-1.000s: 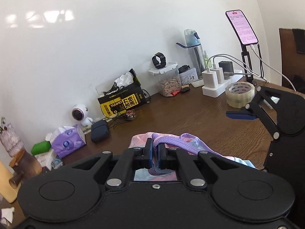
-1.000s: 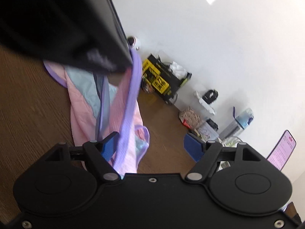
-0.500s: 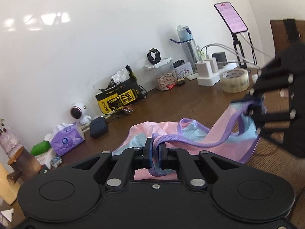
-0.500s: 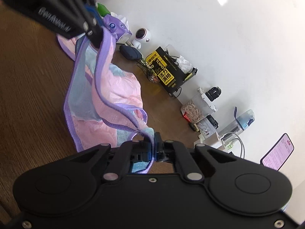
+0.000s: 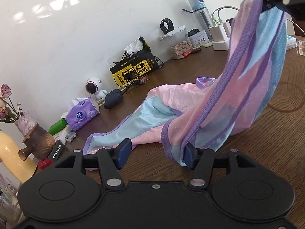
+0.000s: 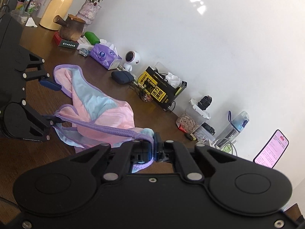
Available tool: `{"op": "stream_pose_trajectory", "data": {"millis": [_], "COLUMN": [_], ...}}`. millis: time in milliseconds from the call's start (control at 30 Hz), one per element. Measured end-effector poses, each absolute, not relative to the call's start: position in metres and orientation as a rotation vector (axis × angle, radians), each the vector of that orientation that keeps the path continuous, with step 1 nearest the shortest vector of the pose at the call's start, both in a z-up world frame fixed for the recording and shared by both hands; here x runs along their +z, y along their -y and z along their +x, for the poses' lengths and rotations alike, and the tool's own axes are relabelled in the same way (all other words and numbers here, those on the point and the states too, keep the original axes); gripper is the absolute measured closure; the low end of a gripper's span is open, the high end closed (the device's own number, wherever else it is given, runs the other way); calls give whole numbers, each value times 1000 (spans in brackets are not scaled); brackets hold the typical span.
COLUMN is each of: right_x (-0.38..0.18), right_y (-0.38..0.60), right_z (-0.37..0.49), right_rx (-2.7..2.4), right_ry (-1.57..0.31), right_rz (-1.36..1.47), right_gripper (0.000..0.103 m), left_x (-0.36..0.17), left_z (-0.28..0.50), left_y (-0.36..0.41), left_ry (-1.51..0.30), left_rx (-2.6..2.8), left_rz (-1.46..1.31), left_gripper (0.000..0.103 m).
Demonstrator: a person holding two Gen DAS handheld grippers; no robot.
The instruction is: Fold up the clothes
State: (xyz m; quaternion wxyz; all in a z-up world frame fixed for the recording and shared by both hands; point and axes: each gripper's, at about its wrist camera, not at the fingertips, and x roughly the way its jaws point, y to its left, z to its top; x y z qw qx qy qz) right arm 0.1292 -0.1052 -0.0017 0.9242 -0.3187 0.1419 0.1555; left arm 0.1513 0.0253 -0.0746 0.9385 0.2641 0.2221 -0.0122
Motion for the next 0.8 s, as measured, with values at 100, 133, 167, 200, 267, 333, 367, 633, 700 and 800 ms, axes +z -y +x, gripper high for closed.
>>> {"op": "stream_pose_trajectory", "data": {"millis": [100, 133, 167, 200, 267, 333, 367, 633, 700, 800], "right_x": [-13, -16, -20, -23, -30, -41, -47, -79, -83, -85], "right_y": [104, 104, 104, 104, 104, 101, 99, 74, 70, 65], "right_z": [132, 132, 132, 133, 136, 138, 138, 116, 109, 105], "right_rx": [314, 309, 304, 299, 291, 290, 285, 363, 417, 486], "right_ry": [-341, -347, -352, -355, -362, -377, -380, -291, -265, -272], "right_rz": [-689, -700, -711, -714, -739, -788, -817, -1034, -1081, -1135], "right_gripper": [99, 99, 99, 97, 90, 78, 75, 43, 51, 91], "left_x": [-70, -68, -66, -63, -58, -53, -47, -24, -25, -28], "left_z": [146, 145, 148, 150, 150, 148, 147, 145, 146, 141], "left_y": [-25, -25, -26, -28, -29, -28, -27, -22, -21, -18], "left_ry": [-407, -394, -401, -410, -424, -422, -422, -410, -406, -388], "left_rx": [-17, -17, -28, -41, -79, -102, -113, -129, -136, -175], "left_rz": [553, 557, 556, 552, 561, 588, 592, 608, 622, 688], "left_gripper": [52, 59, 81, 96, 100, 101, 101, 99, 99, 100]}}
